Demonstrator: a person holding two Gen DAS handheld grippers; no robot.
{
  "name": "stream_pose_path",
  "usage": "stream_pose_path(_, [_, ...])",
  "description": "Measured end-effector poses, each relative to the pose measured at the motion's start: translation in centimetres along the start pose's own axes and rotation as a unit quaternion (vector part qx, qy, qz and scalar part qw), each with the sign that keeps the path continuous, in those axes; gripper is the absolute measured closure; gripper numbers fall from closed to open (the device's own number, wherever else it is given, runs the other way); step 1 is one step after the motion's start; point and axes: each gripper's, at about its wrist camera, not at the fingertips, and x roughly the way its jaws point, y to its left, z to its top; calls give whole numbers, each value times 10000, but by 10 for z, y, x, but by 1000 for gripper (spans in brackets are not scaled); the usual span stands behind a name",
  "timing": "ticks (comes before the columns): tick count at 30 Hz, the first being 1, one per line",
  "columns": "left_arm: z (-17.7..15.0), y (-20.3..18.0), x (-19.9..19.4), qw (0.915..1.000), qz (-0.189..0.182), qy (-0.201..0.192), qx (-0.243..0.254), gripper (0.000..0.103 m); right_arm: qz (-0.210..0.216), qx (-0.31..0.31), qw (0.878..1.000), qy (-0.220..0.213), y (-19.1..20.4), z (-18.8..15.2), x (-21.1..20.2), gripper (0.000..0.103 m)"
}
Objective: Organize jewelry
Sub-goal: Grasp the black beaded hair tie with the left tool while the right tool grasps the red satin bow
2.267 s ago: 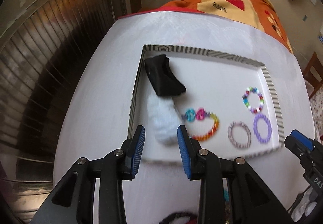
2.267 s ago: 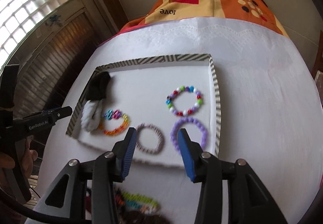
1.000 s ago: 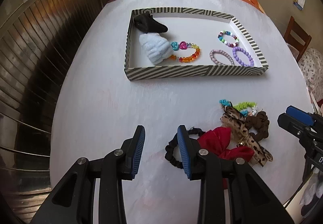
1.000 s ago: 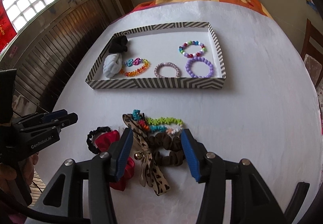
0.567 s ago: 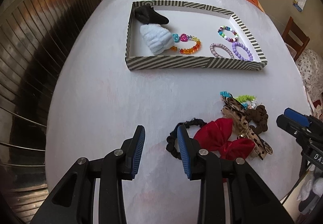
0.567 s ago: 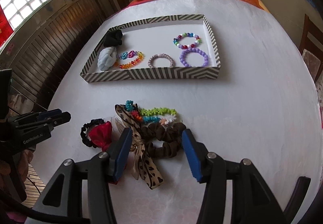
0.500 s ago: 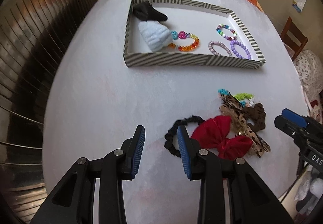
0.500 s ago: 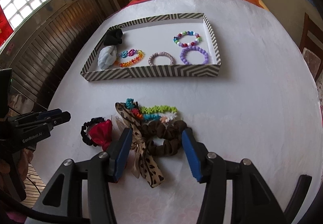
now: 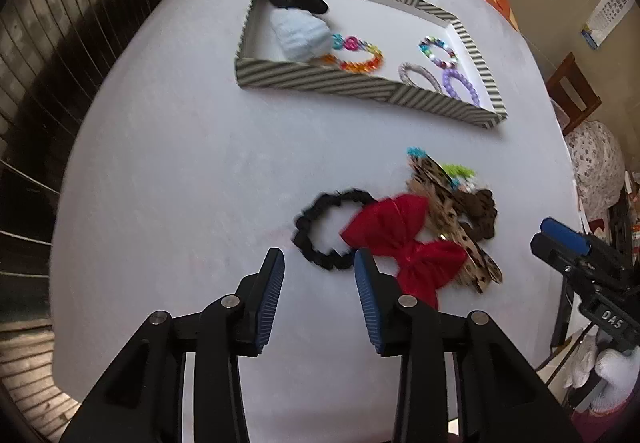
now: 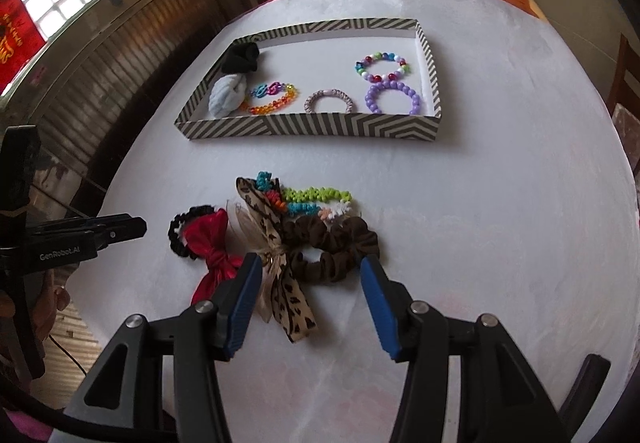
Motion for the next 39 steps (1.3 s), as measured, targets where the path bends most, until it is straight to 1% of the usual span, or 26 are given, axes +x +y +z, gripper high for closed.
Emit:
stream_pose_path(1, [-2, -1, 1, 10000, 71, -6, -7, 87, 80, -81, 9999, -20, 1, -1, -3, 49])
stream_pose_path(2, [-5, -2, 2, 9997, 216, 3, -60, 87, 163, -188, 9997, -2, 4, -3, -5, 49])
stream_pose_path(3, [-7, -2, 3, 9995, 299, 28, -132, 87, 254, -386, 9989, 69, 10, -5, -6, 49])
stream_pose_path(6, [-10, 1, 2, 9985, 412, 36, -356, 87, 481, -784, 9957, 81, 26, -8, -8, 49])
stream_pose_path(8, [-9, 4, 4, 9976, 530, 31, -445, 87, 700, -951, 9929, 111, 38, -6, -4, 49])
stream_pose_path(12, [0, 10, 19, 9972, 622, 127, -400, 87, 913, -1279, 9873, 224, 61, -4, 17, 49])
stream_pose_path(16, [12, 17, 36, 9983, 486, 239, -217, 87, 769, -1504, 9851, 331, 75, 0, 47, 49])
stream_pose_path(19, [18, 21, 40, 9983, 514, 222, -173, 87, 994, -1554, 9819, 422, 83, 3, 62, 49])
stream_pose_path(22, [24, 21, 47, 9983, 498, 302, -69, 85, 891, -1824, 9776, 550, 93, 3, 74, 49])
stream_pose_path(25, [26, 17, 53, 9978, 543, 364, 76, 84, 841, -1908, 9758, 664, 96, 2, 85, 49])
stream_pose_path(29, [24, 10, 55, 9970, 633, 386, 239, 81, 670, -2047, 9729, 845, 96, -3, 98, 49])
stream_pose_path(36, [25, 10, 49, 9985, 464, 276, 73, 81, 718, -2020, 9730, 854, 92, -5, 101, 49])
stream_pose_path(39, [26, 10, 48, 9983, 474, 335, 12, 80, 723, -2033, 9727, 855, 91, -4, 100, 49])
